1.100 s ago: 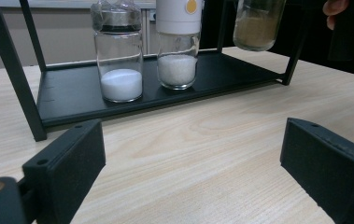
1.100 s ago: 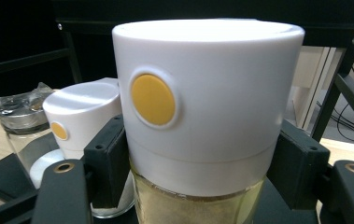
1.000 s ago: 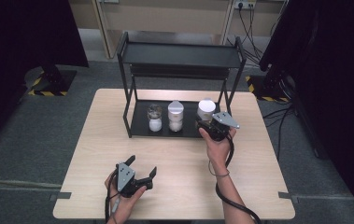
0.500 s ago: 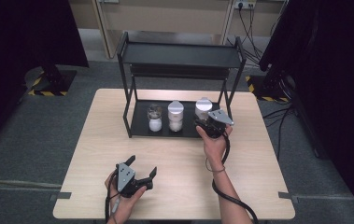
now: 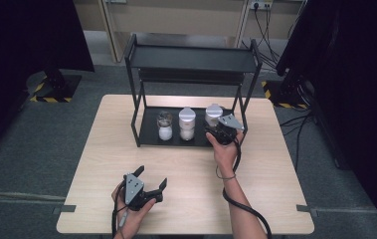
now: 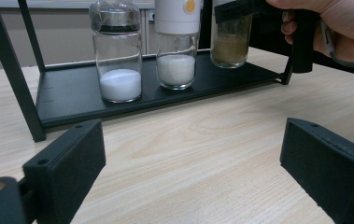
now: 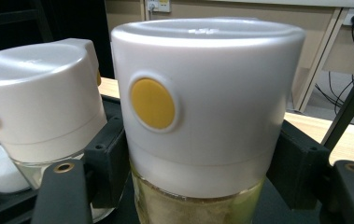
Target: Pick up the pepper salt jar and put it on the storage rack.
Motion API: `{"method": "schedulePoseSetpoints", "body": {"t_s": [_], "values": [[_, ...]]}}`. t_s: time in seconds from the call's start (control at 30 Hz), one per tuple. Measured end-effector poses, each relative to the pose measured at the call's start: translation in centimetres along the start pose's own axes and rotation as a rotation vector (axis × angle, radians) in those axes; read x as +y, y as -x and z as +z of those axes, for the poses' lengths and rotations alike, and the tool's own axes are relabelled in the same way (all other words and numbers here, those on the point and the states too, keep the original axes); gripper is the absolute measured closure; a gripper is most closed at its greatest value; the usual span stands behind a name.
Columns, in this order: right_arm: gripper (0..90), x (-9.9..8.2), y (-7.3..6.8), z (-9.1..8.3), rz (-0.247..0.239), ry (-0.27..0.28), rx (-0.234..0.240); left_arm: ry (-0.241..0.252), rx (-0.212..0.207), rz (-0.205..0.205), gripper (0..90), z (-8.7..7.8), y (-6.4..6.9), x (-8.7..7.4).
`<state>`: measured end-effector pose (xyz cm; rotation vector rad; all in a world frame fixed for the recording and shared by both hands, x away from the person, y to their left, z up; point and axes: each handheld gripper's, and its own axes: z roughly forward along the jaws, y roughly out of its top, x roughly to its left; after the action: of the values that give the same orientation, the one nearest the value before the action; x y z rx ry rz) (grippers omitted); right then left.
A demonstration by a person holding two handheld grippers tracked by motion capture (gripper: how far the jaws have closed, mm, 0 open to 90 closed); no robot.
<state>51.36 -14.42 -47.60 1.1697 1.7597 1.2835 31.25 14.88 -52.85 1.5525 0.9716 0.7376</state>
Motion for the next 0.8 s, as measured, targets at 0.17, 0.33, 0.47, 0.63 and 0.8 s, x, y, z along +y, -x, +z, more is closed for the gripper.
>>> {"method": "schedulePoseSetpoints", "body": {"t_s": [0.17,0.33,0.47,0.63,0.8], "values": [[30.8,-0.2,-0.1,0.4,0.008,-0.012,0.0,0.0,0.0,0.0,6.2,0.0,0.0,0.0],[30.8,-0.6,-0.1,0.9,0.011,-0.029,-0.003,0.0,-0.001,0.001,6.2,0.0,0.0,0.0],[30.8,-1.0,-0.2,1.2,0.014,-0.036,-0.005,0.001,-0.001,0.0,6.1,0.0,0.0,0.0],[30.8,-1.2,-0.2,1.3,0.016,-0.039,-0.007,0.0,-0.001,0.002,6.2,0.0,0.0,0.0],[30.8,-1.2,-0.2,1.3,0.02,-0.038,-0.015,0.0,-0.001,0.002,6.1,0.0,0.0,0.0]]}}
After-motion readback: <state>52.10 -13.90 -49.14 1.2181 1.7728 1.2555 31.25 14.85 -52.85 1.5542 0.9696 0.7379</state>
